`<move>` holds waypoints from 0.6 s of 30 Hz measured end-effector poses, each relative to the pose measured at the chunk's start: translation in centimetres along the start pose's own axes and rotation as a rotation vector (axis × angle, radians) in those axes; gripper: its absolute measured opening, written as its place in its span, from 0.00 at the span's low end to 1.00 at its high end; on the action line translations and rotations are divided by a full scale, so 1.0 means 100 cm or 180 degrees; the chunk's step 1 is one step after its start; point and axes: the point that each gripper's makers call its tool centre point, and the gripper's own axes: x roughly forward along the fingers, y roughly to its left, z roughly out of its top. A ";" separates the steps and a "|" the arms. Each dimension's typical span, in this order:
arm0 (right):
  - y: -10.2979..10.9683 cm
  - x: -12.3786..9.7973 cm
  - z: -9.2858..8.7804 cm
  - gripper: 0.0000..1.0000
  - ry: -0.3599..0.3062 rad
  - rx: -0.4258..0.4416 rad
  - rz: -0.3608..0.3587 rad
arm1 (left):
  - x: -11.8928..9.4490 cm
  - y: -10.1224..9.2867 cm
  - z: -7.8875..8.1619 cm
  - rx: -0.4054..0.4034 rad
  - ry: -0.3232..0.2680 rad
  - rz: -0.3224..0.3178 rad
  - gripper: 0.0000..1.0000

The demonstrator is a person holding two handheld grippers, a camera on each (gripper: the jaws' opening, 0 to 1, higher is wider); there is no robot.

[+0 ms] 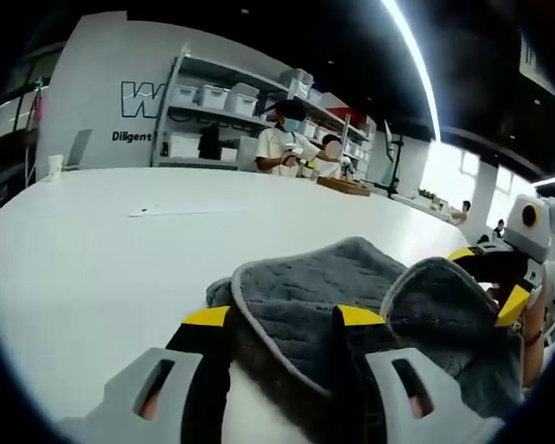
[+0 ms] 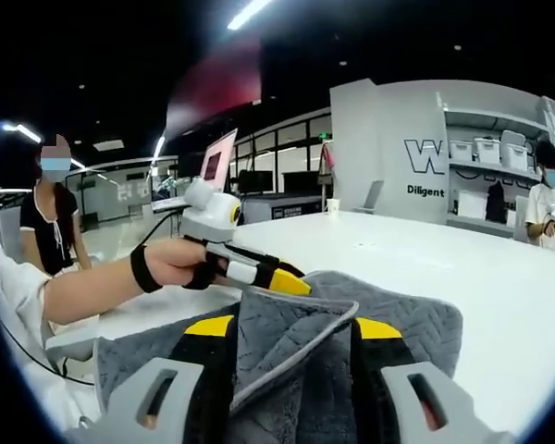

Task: Open the folded towel by lifting each exposed corner and separating the folded layers until the towel lies flat within the target outline without major curled edges

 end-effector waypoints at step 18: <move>-0.008 0.002 -0.002 0.47 0.0053 0.0025 -0.0116 | 0.012 0.005 0.002 -0.0021 0.0105 -0.0003 0.41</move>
